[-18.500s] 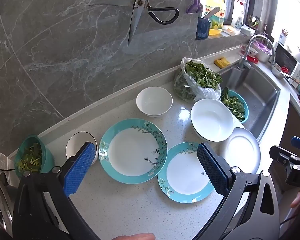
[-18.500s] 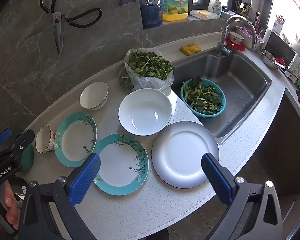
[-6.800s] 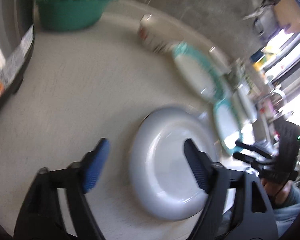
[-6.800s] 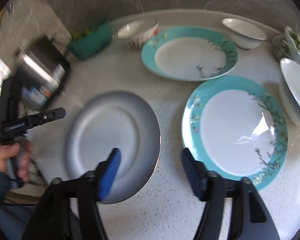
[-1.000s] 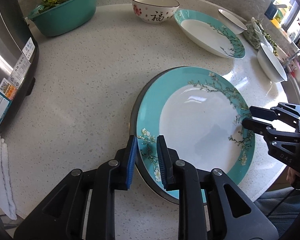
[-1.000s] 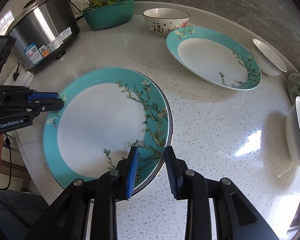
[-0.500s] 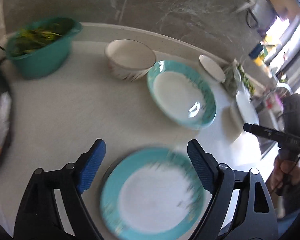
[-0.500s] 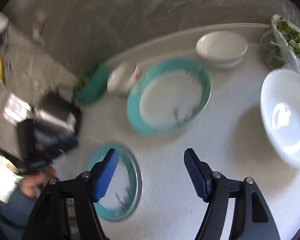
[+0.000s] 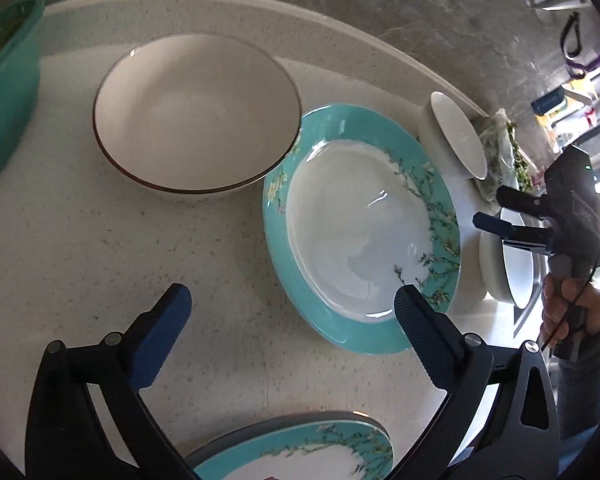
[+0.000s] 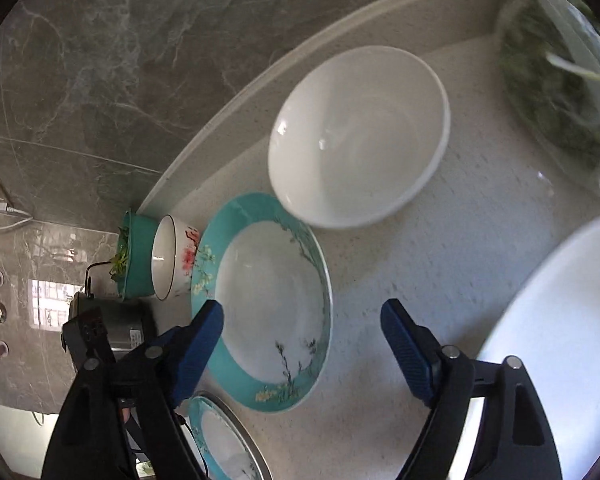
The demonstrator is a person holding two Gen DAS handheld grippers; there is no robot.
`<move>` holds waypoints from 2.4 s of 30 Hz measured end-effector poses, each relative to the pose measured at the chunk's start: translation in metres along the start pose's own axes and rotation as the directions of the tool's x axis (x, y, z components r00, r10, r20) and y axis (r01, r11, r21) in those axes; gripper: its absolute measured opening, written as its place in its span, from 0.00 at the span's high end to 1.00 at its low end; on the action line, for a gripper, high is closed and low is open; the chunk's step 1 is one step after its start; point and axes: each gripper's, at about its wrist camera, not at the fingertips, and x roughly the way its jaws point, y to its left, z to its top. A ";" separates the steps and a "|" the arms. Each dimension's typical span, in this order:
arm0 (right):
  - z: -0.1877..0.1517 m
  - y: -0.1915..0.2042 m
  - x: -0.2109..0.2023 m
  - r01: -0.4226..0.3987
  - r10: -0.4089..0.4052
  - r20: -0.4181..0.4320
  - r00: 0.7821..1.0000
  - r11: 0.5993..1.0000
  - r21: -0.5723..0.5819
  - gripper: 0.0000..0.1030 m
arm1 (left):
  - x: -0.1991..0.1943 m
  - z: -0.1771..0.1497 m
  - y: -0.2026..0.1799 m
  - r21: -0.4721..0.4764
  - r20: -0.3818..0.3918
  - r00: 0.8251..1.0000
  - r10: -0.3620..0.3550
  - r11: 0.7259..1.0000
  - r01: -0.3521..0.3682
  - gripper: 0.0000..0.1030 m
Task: Organize plates and bowls
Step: 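Move both tools to the rim of the smaller teal floral plate, then close both tools on the rim of the smaller teal floral plate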
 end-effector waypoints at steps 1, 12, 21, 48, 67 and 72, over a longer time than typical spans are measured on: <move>0.003 0.003 -0.001 0.011 -0.011 0.011 1.000 1.000 -0.009 0.16 | 0.004 0.000 0.001 -0.004 -0.002 1.000 -0.003 1.000 0.003 0.00; 0.005 0.023 0.008 0.094 -0.098 -0.032 0.995 0.990 -0.108 0.17 | 0.020 0.012 0.014 -0.068 0.018 0.999 -0.031 0.997 0.032 0.00; 0.004 0.010 0.031 0.132 -0.140 -0.089 0.986 0.987 -0.089 0.34 | 0.039 0.017 0.003 -0.040 -0.008 1.000 0.001 0.999 -0.001 0.10; 0.003 -0.006 0.052 0.101 -0.107 -0.134 0.985 0.994 -0.048 0.76 | 0.056 0.034 -0.008 -0.036 0.001 1.000 0.005 0.999 -0.005 0.76; 0.001 -0.003 0.049 0.158 -0.170 -0.120 0.978 0.982 -0.106 0.88 | 0.049 0.025 -0.009 0.006 -0.012 0.999 0.045 0.999 -0.045 0.88; -0.003 0.001 0.048 0.158 -0.172 -0.107 0.979 0.980 -0.122 0.88 | 0.043 0.019 -0.010 0.011 0.003 0.999 0.041 0.999 -0.041 0.88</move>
